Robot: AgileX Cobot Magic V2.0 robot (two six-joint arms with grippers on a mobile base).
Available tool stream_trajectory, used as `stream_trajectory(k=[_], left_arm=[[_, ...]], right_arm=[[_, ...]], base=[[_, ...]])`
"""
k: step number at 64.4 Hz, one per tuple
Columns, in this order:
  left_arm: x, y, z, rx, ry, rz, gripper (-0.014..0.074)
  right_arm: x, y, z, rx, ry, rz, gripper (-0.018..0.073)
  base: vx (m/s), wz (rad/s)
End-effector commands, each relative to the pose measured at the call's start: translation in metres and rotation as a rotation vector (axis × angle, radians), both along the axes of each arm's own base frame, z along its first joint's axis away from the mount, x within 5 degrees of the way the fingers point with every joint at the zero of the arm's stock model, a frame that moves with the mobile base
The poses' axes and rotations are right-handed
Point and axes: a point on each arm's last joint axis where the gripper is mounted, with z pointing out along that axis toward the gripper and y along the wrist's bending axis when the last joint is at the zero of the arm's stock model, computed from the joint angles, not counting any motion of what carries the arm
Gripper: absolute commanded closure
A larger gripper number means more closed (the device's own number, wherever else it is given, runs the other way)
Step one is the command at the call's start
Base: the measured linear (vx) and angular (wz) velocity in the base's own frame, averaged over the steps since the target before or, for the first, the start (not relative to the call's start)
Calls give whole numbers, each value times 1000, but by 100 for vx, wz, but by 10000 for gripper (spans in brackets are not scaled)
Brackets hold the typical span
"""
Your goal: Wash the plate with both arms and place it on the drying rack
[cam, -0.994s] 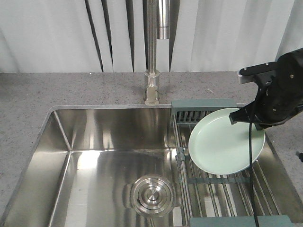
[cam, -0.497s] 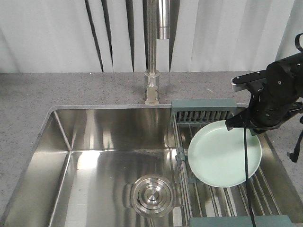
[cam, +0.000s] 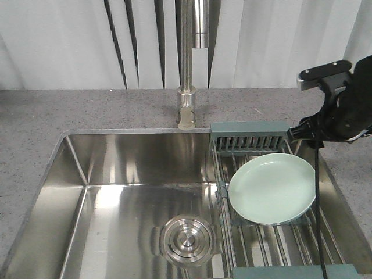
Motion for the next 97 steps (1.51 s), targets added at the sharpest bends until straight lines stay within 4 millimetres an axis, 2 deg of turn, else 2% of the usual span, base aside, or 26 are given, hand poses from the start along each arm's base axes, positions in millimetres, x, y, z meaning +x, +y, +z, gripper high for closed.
stream_trajectory(k=[1, 8, 15, 23, 29, 32, 38, 44, 48, 59, 70, 78, 84, 91, 97], left_arm=[[3, 1, 12, -38, -67, 32, 602], [3, 1, 12, -38, -67, 32, 602], [3, 1, 12, -38, -67, 32, 602], [3, 1, 12, -38, -67, 32, 602], [3, 1, 12, -38, -66, 31, 602], [3, 1, 12, -38, -66, 31, 602], [3, 1, 12, -38, -66, 31, 602], [3, 1, 12, -38, -65, 30, 602], [3, 1, 12, -38, -65, 30, 602], [3, 1, 14, -64, -84, 37, 602], [13, 0, 33, -283, -160, 74, 602], [35, -3, 58, -424, -125, 63, 602], [58, -3, 75, -454, -100, 55, 602], [89, -4, 87, -513, -46, 35, 602], [118, -8, 89, -587, 22, -2, 602]], right_arm=[[-21, -2, 50, 20, -175, 44, 117], [-48, 2, 80, 85, -260, 116, 225], [-86, 7, 114, 166, -358, 220, 411], [-132, 11, 143, 246, -454, 337, 578], [-166, 13, 157, 283, -533, 418, 569], [-182, 13, 158, 296, -575, 445, 568], [-209, 12, 141, 329, -610, 464, 568], [-229, 8, 113, 340, -637, 444, 568], [-243, 3, 86, 332, -673, 422, 568], [-263, -4, 30, 329, -755, 370, 568], [-270, -6, -8, 328, -736, 354, 568], [-269, -6, -24, 332, -690, 345, 568], [-268, -6, -26, 332, -695, 339, 568], [-268, -7, -25, 333, -703, 336, 568], [-268, -6, -25, 335, -703, 336, 568]], base=[[0, 0], [0, 0], [0, 0], [0, 0], [0, 0], [0, 0], [0, 0], [0, 0], [0, 0], [0, 0], [0, 0], [0, 0], [0, 0], [0, 0], [0, 0]])
